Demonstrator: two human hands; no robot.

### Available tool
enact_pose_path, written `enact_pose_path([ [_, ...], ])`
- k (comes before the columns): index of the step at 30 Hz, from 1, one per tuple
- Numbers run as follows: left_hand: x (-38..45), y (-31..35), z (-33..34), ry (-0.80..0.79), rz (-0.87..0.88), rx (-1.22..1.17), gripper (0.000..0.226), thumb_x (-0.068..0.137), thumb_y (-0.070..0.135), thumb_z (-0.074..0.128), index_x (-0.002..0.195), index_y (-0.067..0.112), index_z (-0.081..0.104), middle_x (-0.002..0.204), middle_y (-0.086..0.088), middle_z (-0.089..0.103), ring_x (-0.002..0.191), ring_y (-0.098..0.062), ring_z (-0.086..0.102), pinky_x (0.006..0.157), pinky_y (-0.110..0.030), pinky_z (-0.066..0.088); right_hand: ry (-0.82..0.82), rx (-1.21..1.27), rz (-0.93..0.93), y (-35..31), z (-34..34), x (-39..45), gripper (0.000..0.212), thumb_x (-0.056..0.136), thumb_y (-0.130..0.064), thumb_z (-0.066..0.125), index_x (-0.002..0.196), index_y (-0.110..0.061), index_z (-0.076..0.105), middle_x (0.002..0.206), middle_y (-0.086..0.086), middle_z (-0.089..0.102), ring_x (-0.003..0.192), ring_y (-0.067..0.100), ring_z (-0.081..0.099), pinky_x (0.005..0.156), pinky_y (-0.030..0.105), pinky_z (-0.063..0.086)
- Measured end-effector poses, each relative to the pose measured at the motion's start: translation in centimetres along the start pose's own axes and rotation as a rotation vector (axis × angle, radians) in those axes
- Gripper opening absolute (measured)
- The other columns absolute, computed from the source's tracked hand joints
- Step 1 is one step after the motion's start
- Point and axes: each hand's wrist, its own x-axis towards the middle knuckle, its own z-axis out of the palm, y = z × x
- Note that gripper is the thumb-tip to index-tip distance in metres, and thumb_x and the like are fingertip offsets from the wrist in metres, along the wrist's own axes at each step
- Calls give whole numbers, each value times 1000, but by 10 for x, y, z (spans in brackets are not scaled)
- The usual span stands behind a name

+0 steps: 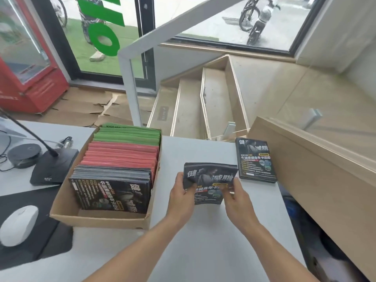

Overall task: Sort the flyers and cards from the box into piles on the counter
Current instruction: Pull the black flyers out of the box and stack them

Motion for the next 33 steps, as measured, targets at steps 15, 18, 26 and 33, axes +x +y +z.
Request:
enact_pose_path([
  [15, 1, -1, -7, 117, 534, 224, 51, 100, -2, 52, 137, 32, 56, 115, 6, 58, 108, -9, 58, 90, -11, 42, 148, -140, -348, -14, -1, 5, 59, 103, -10, 49, 146, -48, 35, 113, -24, 43, 98, -1, 58, 70, 38, 57],
  [18, 3, -3, -5, 133, 534, 240, 48, 99, -5, 53, 136, 27, 58, 114, 4, 58, 106, -8, 57, 90, -8, 40, 154, -160, -352, -10, -2, 8, 51, 103, -13, 50, 142, -44, 39, 115, -16, 47, 102, 2, 56, 73, 38, 58],
  [26, 16, 4, -2, 127, 535, 213, 48, 97, -9, 52, 132, 24, 61, 114, 4, 60, 111, -11, 59, 89, -11, 43, 213, -173, -460, -5, -8, 14, 53, 98, -2, 55, 140, -33, 49, 108, -9, 57, 94, 1, 58, 75, 25, 52],
  [33, 32, 4, 12, 90, 472, 213, 48, 98, -6, 51, 131, 28, 60, 115, 8, 59, 111, -11, 59, 86, -13, 48, 170, -150, -397, 4, -16, 30, 52, 100, -7, 55, 139, -41, 47, 107, -10, 58, 95, 6, 58, 73, 35, 56],
])
